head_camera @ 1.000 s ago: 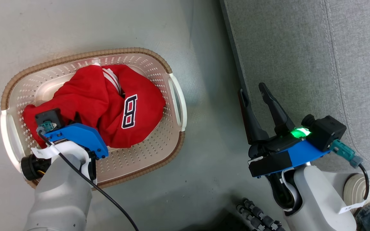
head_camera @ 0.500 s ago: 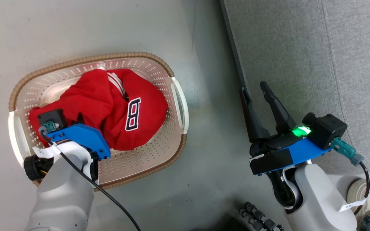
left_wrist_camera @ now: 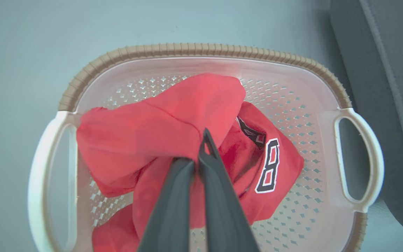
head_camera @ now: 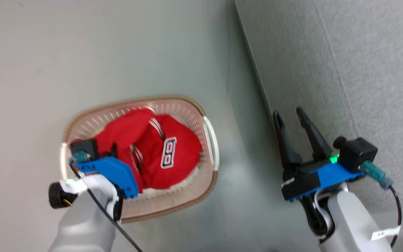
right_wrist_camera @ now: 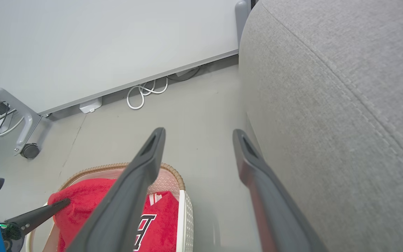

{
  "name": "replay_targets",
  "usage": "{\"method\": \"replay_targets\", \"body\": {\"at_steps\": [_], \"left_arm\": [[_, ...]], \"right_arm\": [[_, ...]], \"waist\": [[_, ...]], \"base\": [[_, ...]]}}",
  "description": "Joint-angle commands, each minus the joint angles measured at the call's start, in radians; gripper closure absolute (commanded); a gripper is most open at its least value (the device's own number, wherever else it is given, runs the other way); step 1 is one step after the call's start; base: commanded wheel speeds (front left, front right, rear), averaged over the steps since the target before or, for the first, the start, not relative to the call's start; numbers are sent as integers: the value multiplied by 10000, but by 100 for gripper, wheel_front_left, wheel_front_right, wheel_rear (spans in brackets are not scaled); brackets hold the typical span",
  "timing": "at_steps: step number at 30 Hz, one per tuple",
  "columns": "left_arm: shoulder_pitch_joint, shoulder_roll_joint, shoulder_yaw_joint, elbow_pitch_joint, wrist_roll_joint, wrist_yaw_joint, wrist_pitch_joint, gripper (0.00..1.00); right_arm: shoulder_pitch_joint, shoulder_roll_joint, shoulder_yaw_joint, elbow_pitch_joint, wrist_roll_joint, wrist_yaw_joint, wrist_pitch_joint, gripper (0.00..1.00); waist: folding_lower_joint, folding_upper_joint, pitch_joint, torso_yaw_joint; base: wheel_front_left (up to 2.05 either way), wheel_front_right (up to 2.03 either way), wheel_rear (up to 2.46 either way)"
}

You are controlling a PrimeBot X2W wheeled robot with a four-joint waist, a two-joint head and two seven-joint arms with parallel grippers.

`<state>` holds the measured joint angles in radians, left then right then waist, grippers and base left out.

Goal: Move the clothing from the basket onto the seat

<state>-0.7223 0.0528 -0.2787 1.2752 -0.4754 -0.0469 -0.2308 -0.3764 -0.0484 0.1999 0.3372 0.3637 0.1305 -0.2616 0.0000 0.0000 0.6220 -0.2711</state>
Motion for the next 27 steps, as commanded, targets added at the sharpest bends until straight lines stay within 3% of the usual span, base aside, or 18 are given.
{"method": "replay_targets", "body": {"at_steps": [1, 10, 19, 27], "left_arm": [[244, -34, -199, -101, -103, -154, 22, 100], [1362, -31, -2372, -1575, -1052, -563, 412, 100], [1523, -27, -4485, -3098, -1814, -591, 373, 100], [845, -26, -5871, -4289, -2608, -330, 341, 100]], "right_arm": [[254, -36, -67, 110, -72, 5, -49, 0], [1104, -37, -505, 695, -641, 5, 86, 0], [2116, -36, -775, 484, -810, 5, 632, 0], [2772, -36, -819, -9, -913, 5, 1183, 0]], "waist": [[0, 0, -1178, 588], [0, 0, -3595, 1497], [0, 0, -5216, 2249], [0, 0, -5975, 2646]], "base": [[0, 0, 0], [0, 0, 0], [0, 0, 0], [0, 0, 0]]}}
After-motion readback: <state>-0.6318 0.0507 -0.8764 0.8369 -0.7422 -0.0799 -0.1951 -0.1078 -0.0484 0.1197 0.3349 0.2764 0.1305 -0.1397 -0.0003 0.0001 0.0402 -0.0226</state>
